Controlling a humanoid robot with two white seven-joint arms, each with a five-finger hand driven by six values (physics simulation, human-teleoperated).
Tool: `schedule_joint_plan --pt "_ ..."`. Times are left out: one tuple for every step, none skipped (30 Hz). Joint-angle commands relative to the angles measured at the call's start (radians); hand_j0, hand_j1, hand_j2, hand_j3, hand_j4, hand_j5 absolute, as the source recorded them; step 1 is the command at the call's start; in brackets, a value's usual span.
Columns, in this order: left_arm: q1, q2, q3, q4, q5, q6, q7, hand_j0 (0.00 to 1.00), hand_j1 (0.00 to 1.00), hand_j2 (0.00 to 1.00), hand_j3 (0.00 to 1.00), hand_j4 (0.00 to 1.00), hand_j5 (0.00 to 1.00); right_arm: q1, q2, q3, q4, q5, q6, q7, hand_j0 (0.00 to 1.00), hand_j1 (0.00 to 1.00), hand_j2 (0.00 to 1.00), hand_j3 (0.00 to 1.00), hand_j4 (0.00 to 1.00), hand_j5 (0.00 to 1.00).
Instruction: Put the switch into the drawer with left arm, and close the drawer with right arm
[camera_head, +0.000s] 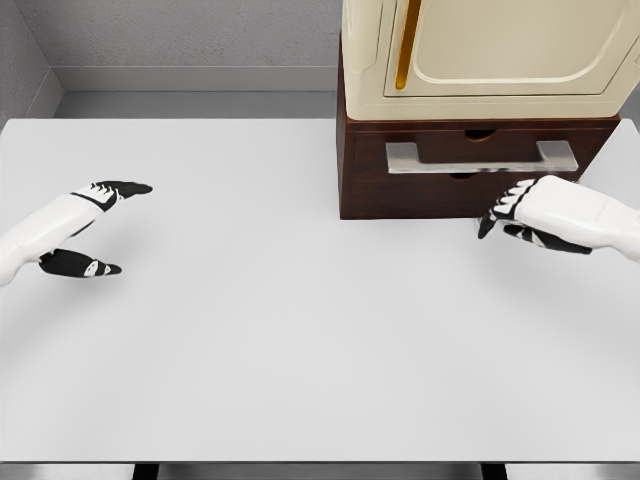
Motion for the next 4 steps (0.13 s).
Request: schedule_joint_plan --pt "0.002 0.001 0.001 0.000 0.008 0.003 0.000 1.00 1.00 1.00 1.00 1.00 1.00 0.006 -0.067 -0.023 -0.036 -0.015 0.003 -0.004 0.51 0.51 0.51 0.51 0.51 0.51" --pt "0.000 0.001 0.001 0.000 0.008 0.003 0.000 1.00 1.00 1.00 1.00 1.00 1.00 0.038 -0.090 -0.047 -0.047 -0.016 0.003 -0.007 0.51 0.51 0.51 0.51 0.51 0.51" --pt "0.000 0.001 0.001 -0.002 0.008 0.003 0.000 1.00 1.00 1.00 1.00 1.00 1.00 0.086 -0.107 -0.092 -0.062 -0.016 0.003 -0.010 0.51 0.51 0.51 0.51 0.51 0.51" --pt "0.000 0.001 0.001 -0.002 0.008 0.003 0.000 1.00 1.00 1.00 1.00 1.00 1.00 0.127 -0.118 -0.133 -0.071 -0.025 0.003 -0.010 0.51 0.51 0.51 0.51 0.51 0.51"
